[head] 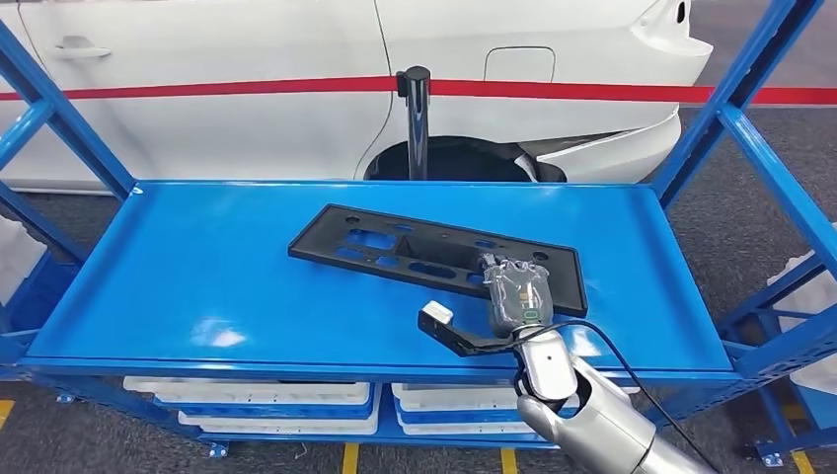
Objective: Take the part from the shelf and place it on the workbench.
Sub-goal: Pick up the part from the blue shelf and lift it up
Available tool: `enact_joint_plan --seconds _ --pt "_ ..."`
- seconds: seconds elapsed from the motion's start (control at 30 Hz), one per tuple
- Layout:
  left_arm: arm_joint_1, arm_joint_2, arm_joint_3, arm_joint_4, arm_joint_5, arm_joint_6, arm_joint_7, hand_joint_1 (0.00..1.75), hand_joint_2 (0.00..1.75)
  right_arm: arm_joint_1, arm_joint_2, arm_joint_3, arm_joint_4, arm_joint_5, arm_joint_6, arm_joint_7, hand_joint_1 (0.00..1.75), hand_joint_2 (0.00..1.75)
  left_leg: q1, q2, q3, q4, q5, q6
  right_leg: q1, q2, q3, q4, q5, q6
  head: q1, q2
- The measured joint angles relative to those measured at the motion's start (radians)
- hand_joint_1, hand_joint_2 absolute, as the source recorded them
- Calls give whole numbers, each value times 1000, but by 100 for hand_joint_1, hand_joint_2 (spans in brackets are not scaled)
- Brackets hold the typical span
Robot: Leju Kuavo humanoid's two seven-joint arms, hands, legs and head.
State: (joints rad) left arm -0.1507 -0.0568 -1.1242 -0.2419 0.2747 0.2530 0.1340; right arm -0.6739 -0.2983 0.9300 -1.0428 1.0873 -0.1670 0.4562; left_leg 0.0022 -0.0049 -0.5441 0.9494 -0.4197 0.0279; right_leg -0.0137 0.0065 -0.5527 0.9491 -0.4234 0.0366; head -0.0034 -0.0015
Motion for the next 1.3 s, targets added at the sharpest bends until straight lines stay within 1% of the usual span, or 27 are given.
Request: enact_joint_plan --seconds 0.07,0.13,0.17,0.23,0.27,0.3,0.33,0.4,0.43,0.47,0.5,0.6,0.63,0.67,0.73,0.77,0.8,0.83,0.87,0.93,0.97,1.0,1.1,1.13,1.17,1.27,1.3 --pt "1 0 0 0 -1 1 0 0 0 3 -5 -3 -11 3 -27 1 175 175 -2 1 0 -2 4 13 -2 1 -1 0 -1 11 0 0" --pt "0 0 0 0 -1 3 0 0 0 10 -13 -8 -31 5 -48 1 175 175 1 1 3 -9 11 26 -5 0 -17 36 -27 21 2 0" --pt "0 -1 0 0 -1 5 0 0 0 14 -17 -10 -43 6 -58 1 175 175 2 2 4 -11 13 31 -6 0 -39 86 -57 24 3 0" --pt "2 -1 0 0 1 7 0 0 0 19 -22 -14 -77 3 -84 0 175 175 1 1 3 -11 13 36 -6 -1 -106 229 -121 28 5 0" --pt "3 -1 0 0 2 9 0 0 0 21 -25 -19 -102 -5 -102 -1 175 175 0 1 3 -10 12 37 -6 -1 -134 285 -136 30 5 0" --pt "5 -1 0 0 4 10 -1 0 0 22 -29 -25 -134 -17 -120 -2 175 175 0 0 4 -10 12 37 -6 -1 -145 304 -132 30 5 0" --pt "7 -1 0 0 7 12 -3 0 0 22 -32 -33 -172 -35 -136 -3 175 175 0 -1 6 -9 10 37 -6 -1 -137 282 -109 30 5 0" --pt "10 -1 0 0 12 16 -9 0 0 16 -37 -56 -253 -86 -166 -11 175 175 1 -2 9 -7 6 32 -7 -2 -79 148 -37 27 5 0" --pt "11 -1 0 0 15 18 -13 0 0 11 -38 -68 -296 -120 -185 -19 175 175 -1 -2 9 -3 2 27 -7 -1 -49 82 -12 25 5 0" --pt "12 -1 1 0 18 20 -16 0 0 6 -39 -80 -339 -157 -207 -30 175 175 -4 -2 8 -1 -1 22 -7 -1 -31 38 2 23 4 0" --pt "13 0 1 0 20 21 -19 0 0 3 -40 -91 -384 -194 -229 -41 175 175 -6 -2 6 1 -3 18 -6 0 -23 18 4 19 3 0" --pt "17 0 1 0 22 23 -24 0 0 -3 -42 -117 -495 -270 -267 -61 175 175 -5 -1 1 9 -12 7 -4 0 -24 15 3 1 2 0" --pt "18 0 1 0 23 24 -25 0 0 -6 -42 -125 -523 -281 -270 -64 175 175 -3 0 -9 34 -29 1 -5 0 -23 14 4 -6 2 0" --pt "19 0 1 0 23 24 -27 0 0 -7 -43 -131 -548 -288 -271 -67 175 175 -1 0 -29 80 -57 -5 -7 -1 -22 13 5 -11 1 0" --pt "19 0 1 0 25 25 -29 0 0 -7 -45 -140 -592 -299 -274 -72 175 175 1 1 -93 227 -126 -13 -6 -1 -23 13 4 -16 0 0" --pt "20 0 1 0 26 25 -30 0 0 -6 -46 -143 -612 -312 -278 -79 175 175 1 1 -123 291 -148 -14 -5 0 -23 13 4 -17 0 0" --pt "21 0 1 0 27 25 -30 0 0 -5 -47 -146 -630 -332 -286 -89 175 175 1 0 -139 323 -152 -14 -5 0 -22 13 4 -17 0 0" --pt "21 0 1 0 28 25 -31 0 0 -4 -49 -148 -647 -362 -297 -104 175 175 1 0 -134 311 -136 -11 -4 1 -21 13 4 -17 0 0" --pt "21 0 1 0 30 25 -33 0 0 -4 -50 -152 -665 -403 -309 -123 175 175 0 0 -109 257 -104 -7 -3 2 -19 13 4 -17 0 0" --pt "21 1 2 0 35 22 -43 0 0 -3 -51 -161 -707 -530 -336 -175 175 175 -5 1 -36 97 -35 9 1 3 -18 14 3 -15 0 0" --pt "21 2 2 0 38 20 -50 0 0 -1 -52 -167 -727 -605 -347 -206 175 175 -8 1 -10 40 -16 14 2 4 -18 14 3 -13 0 0" --pt "21 2 2 0 40 18 -58 0 0 3 -53 -172 -745 -681 -356 -237 175 175 -11 2 3 9 -9 18 3 4 -19 14 2 -10 0 0" --pt "25 4 3 0 46 14 -74 0 0 19 -59 -190 -783 -867 -360 -315 175 175 -12 2 8 -6 -5 25 1 2 -19 15 1 5 0 0" --pt "25 4 3 0 48 12 -78 0 0 25 -62 -197 -792 -926 -357 -340 175 175 -9 2 11 -11 0 29 0 1 -25 29 -11 11 1 0" --pt "25 5 3 0 50 12 -81 0 0 31 -65 -204 -799 -989 -352 -366 175 175 -6 3 14 -15 3 33 0 1 -39 66 -35 17 1 0" --pt "25 6 3 0 53 12 -89 0 0 53 -72 -220 -804 -1149 -331 -417 175 175 -4 4 15 -17 5 37 -3 0 -128 265 -132 30 2 0" --pt "26 6 3 0 54 12 -89 0 0 60 -74 -223 -802 -1173 -328 -419 175 175 -4 4 15 -16 5 37 -5 0 -147 306 -142 33 2 0"
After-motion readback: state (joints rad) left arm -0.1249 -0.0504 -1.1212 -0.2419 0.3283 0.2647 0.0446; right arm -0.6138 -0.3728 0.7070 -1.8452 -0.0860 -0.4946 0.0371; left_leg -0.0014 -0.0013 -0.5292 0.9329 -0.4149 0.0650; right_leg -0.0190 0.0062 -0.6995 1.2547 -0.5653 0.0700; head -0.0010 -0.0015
